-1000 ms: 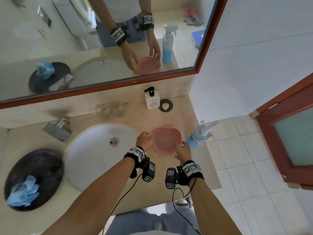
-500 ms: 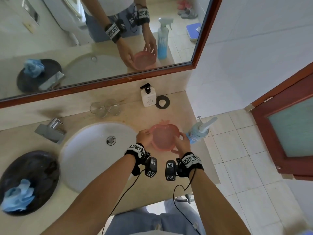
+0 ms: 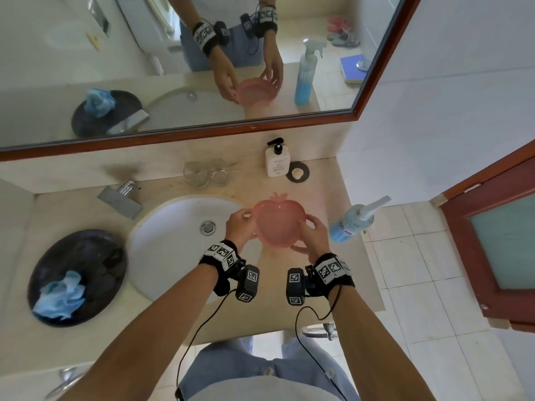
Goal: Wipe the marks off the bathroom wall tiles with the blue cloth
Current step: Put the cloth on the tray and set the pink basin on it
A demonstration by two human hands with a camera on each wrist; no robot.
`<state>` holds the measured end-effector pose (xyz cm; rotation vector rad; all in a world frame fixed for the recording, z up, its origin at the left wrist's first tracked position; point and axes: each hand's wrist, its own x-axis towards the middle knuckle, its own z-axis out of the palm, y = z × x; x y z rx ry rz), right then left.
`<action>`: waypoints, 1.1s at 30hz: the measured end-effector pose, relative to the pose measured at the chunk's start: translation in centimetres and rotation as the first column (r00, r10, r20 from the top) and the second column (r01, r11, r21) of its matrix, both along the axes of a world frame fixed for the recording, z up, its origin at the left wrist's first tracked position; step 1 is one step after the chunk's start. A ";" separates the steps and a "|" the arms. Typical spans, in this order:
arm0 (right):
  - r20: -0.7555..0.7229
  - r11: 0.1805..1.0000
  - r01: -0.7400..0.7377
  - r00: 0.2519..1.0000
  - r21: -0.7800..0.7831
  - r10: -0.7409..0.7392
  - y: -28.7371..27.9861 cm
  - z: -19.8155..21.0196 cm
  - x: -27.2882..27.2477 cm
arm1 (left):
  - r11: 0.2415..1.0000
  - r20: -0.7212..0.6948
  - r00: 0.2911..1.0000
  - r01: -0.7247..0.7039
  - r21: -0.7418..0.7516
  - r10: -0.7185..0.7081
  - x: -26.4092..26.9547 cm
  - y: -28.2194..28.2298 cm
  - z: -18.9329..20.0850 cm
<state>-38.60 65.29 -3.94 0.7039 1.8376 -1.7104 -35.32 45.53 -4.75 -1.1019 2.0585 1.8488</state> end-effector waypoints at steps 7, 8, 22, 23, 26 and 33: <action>-0.099 0.995 -0.100 0.990 0.008 0.101 -6.2 3.3 1.3 | 0.994 -0.128 0.985 -0.112 0.016 0.113 4.4 -6.1 4.6; -0.113 0.992 -0.123 0.986 0.009 0.124 -7.6 3.7 1.6 | 0.991 -0.143 0.980 -0.135 0.018 0.136 5.4 -7.5 4.8; -0.147 0.902 -0.429 0.896 -0.042 0.419 -22.2 5.6 9.5 | 0.915 -0.218 0.897 -0.402 -0.045 0.383 19.2 -20.5 5.8; -0.136 0.888 -0.457 0.884 -0.045 0.448 -23.4 5.4 9.9 | 0.903 -0.212 0.888 -0.427 -0.049 0.408 20.3 -21.2 5.7; -0.116 0.843 -0.537 0.840 -0.040 0.530 -26.9 4.9 11.5 | 0.870 -0.202 0.860 -0.489 -0.062 0.468 23.5 -23.2 5.6; -0.067 0.788 -0.611 0.792 -0.079 0.607 -34.7 4.1 14.3 | 0.828 -0.185 0.826 -0.554 -0.089 0.533 27.9 -29.5 5.8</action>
